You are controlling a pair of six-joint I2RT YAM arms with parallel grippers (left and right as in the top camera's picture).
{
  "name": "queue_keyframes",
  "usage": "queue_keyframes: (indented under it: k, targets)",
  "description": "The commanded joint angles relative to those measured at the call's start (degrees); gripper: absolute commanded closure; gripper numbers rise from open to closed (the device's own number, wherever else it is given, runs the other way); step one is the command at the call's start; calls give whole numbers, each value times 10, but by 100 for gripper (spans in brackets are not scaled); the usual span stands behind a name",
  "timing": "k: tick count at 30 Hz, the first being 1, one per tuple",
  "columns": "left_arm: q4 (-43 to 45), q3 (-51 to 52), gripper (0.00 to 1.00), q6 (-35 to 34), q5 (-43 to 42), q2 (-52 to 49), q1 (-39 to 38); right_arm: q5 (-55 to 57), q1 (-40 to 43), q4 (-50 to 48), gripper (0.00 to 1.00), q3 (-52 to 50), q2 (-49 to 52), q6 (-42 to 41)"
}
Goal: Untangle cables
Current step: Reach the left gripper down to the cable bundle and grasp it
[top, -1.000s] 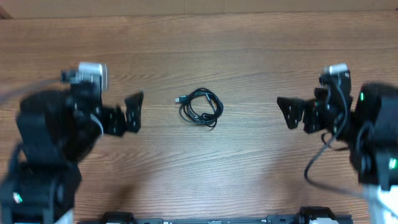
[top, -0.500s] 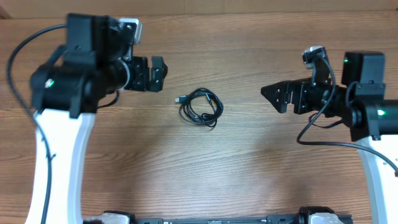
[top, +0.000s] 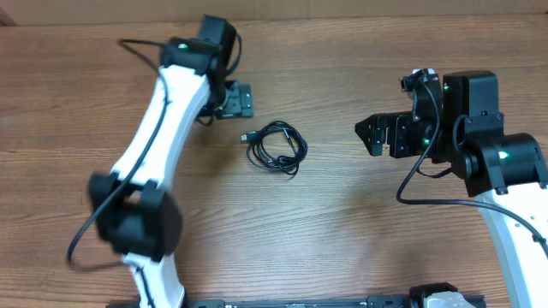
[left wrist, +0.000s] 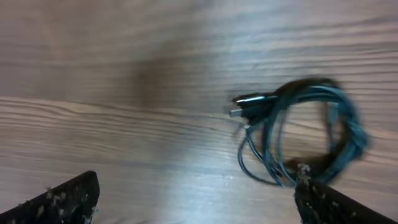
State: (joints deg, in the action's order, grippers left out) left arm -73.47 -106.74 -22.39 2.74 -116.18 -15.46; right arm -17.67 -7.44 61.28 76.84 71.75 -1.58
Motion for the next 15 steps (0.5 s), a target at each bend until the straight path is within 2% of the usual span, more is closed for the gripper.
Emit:
queue_keyframes:
  k: [1, 8, 15]
  targets:
    - [2, -10, 2, -21, -31, -56, -4, -16, -1, 5, 0, 12, -2, -14]
    - [14, -10, 3, -15, -74, -116, -7, -17, -1, 10, 0, 12, -2, -14]
    - [45, -15, 7, 82, -195, -115, -16, -16, -1, 12, 0, 12, -2, -14]
